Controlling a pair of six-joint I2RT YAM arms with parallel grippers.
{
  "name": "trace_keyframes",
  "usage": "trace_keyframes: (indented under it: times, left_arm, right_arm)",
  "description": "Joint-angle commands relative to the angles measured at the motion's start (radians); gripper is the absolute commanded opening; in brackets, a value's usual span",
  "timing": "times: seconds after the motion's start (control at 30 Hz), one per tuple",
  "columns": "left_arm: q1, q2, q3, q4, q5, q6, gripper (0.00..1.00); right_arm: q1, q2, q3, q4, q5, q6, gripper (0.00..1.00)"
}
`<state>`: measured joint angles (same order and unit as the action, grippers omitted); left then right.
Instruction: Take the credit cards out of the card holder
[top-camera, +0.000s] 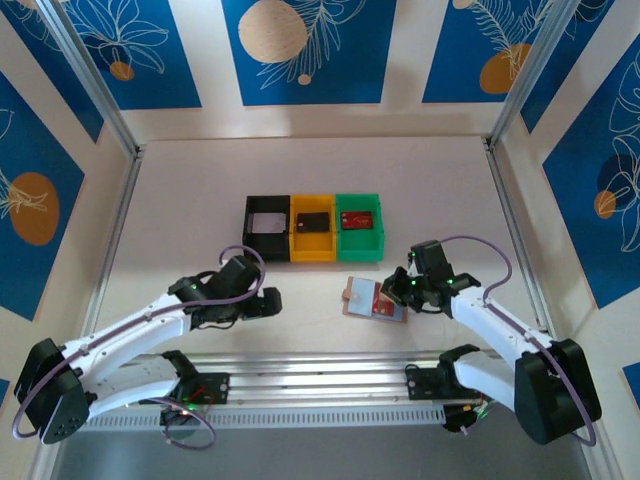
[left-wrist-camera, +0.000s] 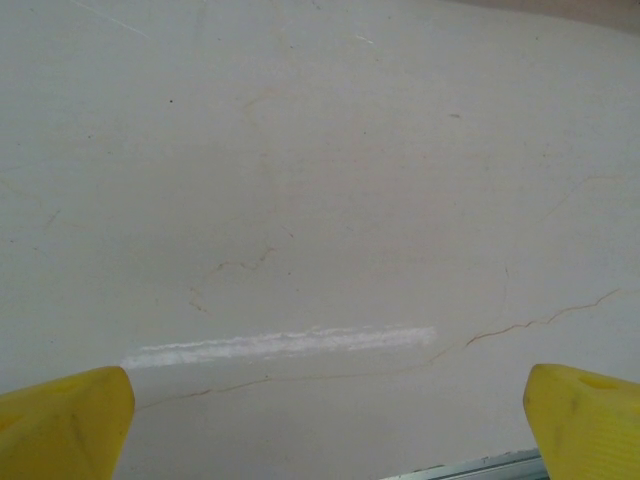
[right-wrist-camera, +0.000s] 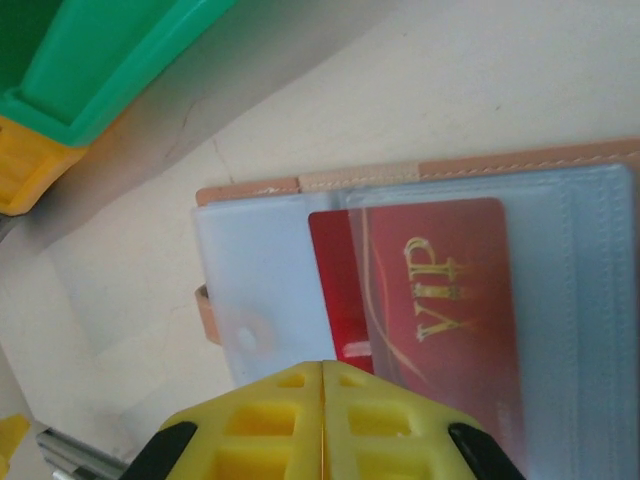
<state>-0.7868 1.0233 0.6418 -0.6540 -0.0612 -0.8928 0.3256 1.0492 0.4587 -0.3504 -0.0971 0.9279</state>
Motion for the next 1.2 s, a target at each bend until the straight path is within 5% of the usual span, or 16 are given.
trace_keyframes:
  times: [0.0, 0.43, 0.63, 1.17]
  left_arm:
    - [-0.018, 0.013, -0.001, 0.014, -0.008, -0.018, 1.00]
    - [-0.035, 0.014, -0.025, 0.016, -0.018, -0.029, 1.00]
    - [-0.038, -0.009, -0.047, 0.007, -0.023, -0.034, 1.00]
    - [-0.039, -0.100, -0.033, -0.058, -0.035, -0.049, 1.00]
  right_arm:
    - [-0.022, 0.009, -0.031, 0.001, 0.053, 0.008, 0.07]
    - [-0.029, 0.124, 0.019, -0.066, 0.115, -0.023, 0.03]
    - [0.074, 0.177, 0.067, -0.110, 0.221, -0.013, 0.02]
    - [0.325, 0.464, 0.198, -0.018, 0.254, 0.097, 0.00]
